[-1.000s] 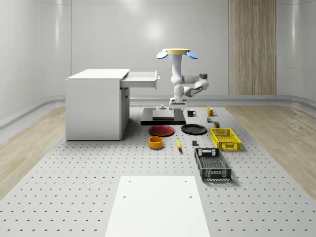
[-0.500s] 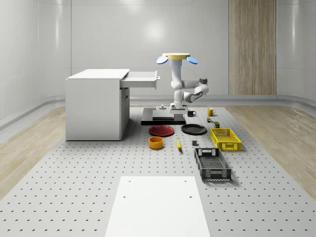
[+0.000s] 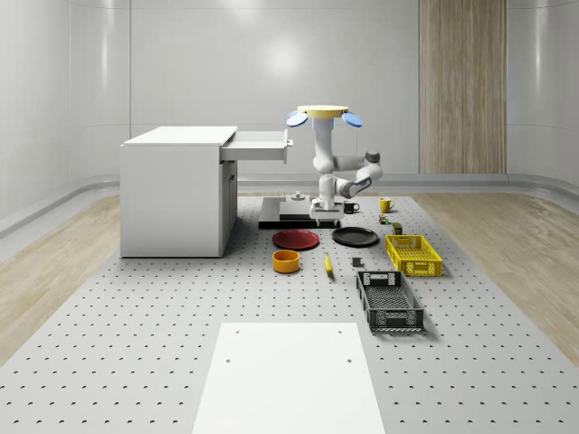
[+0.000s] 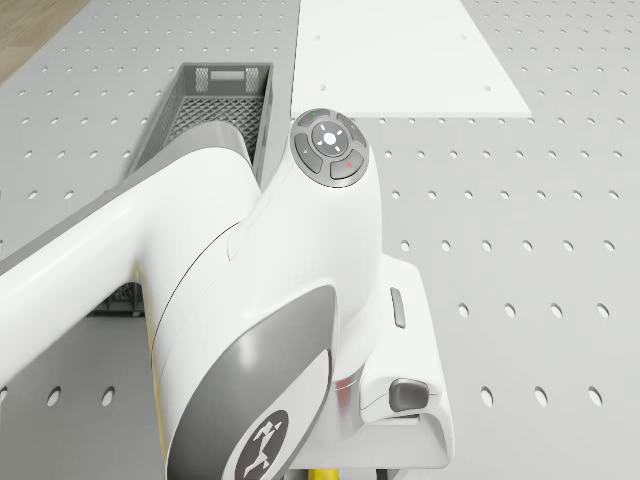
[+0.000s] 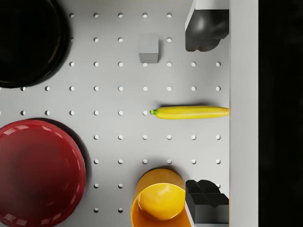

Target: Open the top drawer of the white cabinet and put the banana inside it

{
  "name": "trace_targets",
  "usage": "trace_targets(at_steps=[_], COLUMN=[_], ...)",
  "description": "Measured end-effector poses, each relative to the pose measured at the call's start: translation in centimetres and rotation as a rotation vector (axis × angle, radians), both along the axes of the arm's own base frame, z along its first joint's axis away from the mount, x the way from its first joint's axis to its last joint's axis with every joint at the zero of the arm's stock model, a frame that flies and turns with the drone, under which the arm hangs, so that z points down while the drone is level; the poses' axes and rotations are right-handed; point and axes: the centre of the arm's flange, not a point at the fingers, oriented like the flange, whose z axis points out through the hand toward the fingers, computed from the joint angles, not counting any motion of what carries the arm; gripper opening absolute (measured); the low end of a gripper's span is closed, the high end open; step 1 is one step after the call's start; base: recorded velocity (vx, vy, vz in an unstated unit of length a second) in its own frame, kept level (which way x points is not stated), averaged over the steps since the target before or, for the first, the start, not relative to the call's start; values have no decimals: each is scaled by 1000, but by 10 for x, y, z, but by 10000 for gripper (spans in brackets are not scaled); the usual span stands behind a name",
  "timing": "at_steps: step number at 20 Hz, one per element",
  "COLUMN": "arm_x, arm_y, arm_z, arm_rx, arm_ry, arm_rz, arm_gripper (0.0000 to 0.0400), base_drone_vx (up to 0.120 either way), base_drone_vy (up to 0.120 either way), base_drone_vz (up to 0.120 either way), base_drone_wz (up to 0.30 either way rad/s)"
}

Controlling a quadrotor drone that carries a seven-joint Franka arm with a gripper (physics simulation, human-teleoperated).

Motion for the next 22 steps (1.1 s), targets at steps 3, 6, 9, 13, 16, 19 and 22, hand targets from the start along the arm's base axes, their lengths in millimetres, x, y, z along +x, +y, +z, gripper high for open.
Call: trace_targets(at_steps=[3,6,9,13,16,19,22], arm_x=[0,0,0,0,0,0,0], arm_y=[0,0,0,0,0,0,1], arm_z=[0,0,0,0,0,0,0], arm_rx=[0,0,0,0,0,0,0], arm_ry=[0,0,0,0,0,0,0], arm_rz=[0,0,0,0,0,0,0], arm_gripper=[400,400,400,400,400,400,400], base_drone_vx=[0,0,0,0,120,120,53], base_drone_vy=[67,120,120,70,0,0,0], base_drone_vz=[-120,-120,-120,-120,-120,-120,-120], base_drone_wz=[0,0,0,0,0,0,0])
